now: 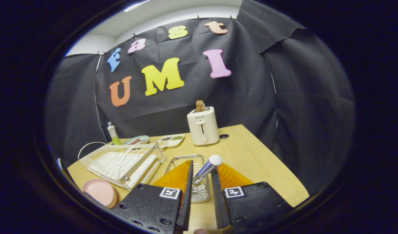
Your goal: Take the plate from the dish rack, then take the spoon from the basket and place it into the plate.
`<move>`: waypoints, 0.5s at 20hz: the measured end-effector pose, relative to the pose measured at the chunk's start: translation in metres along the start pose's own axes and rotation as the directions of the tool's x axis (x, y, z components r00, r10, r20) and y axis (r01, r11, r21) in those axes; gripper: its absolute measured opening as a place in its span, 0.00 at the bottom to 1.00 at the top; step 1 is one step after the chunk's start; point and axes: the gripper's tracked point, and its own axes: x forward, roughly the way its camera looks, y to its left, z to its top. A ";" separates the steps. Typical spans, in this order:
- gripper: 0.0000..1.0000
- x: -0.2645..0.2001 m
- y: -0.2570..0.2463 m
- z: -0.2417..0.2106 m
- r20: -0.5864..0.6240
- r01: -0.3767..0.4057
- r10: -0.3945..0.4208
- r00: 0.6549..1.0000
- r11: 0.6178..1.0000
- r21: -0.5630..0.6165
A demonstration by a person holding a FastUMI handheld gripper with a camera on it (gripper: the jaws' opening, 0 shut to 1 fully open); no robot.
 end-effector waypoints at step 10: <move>0.11 0.000 0.021 0.009 -0.091 -0.012 0.023 0.996 0.993 0.120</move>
